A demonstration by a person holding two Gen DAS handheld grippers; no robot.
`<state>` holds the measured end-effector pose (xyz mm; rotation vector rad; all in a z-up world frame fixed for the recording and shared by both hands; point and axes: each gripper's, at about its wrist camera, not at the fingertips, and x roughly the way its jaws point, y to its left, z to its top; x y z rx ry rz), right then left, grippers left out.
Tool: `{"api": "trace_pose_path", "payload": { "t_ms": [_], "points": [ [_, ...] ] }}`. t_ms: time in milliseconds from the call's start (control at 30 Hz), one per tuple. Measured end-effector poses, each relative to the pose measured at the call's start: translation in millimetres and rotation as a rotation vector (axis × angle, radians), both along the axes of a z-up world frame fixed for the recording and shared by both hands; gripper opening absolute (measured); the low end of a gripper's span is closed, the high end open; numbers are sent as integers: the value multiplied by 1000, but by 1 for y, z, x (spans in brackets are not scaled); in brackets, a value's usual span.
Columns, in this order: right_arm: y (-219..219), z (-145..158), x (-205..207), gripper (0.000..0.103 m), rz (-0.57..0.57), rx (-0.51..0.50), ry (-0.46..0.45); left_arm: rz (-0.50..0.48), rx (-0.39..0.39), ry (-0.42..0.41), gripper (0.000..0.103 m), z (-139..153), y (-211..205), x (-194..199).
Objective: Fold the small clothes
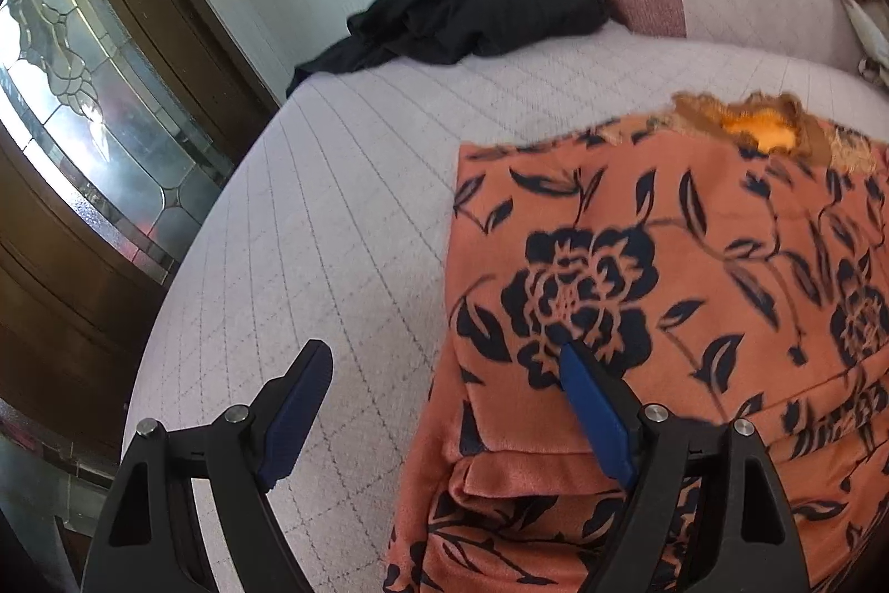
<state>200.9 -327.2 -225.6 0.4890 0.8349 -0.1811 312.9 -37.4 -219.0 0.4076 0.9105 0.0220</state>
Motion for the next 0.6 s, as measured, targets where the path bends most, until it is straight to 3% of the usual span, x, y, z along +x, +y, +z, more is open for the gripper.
{"api": "trace_pose_path", "payload": {
  "t_ms": [200, 500, 600],
  "points": [
    [8, -34, 14, 27, 23, 2, 167, -8, -2, 15, 84, -3, 0, 0],
    [2, -16, 16, 27, 23, 15, 81, -28, -50, -35, 84, 10, -6, 0],
    [5, -23, 17, 27, 44, 28, 119, -38, -30, 25, 84, -6, -12, 5]
  ]
}}
